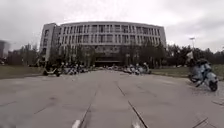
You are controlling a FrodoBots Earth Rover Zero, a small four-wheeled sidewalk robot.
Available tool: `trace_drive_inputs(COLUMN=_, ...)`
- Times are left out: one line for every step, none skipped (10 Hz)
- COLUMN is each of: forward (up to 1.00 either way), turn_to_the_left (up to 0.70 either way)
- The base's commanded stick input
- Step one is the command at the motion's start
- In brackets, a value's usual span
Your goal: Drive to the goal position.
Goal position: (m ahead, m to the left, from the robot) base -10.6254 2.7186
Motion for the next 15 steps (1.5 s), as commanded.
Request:
trace_drive_inputs(forward=1.0, turn_to_the_left=0.0)
trace_drive_inputs(forward=1.0, turn_to_the_left=0.0)
trace_drive_inputs(forward=1.0, turn_to_the_left=0.0)
trace_drive_inputs(forward=1.0, turn_to_the_left=0.0)
trace_drive_inputs(forward=1.0, turn_to_the_left=0.0)
trace_drive_inputs(forward=1.0, turn_to_the_left=0.0)
trace_drive_inputs(forward=1.0, turn_to_the_left=0.0)
trace_drive_inputs(forward=1.0, turn_to_the_left=0.0)
trace_drive_inputs(forward=1.0, turn_to_the_left=0.0)
trace_drive_inputs(forward=1.0, turn_to_the_left=0.0)
trace_drive_inputs(forward=1.0, turn_to_the_left=0.0)
trace_drive_inputs(forward=1.0, turn_to_the_left=0.0)
trace_drive_inputs(forward=1.0, turn_to_the_left=0.0)
trace_drive_inputs(forward=1.0, turn_to_the_left=0.0)
trace_drive_inputs(forward=1.0, turn_to_the_left=0.0)
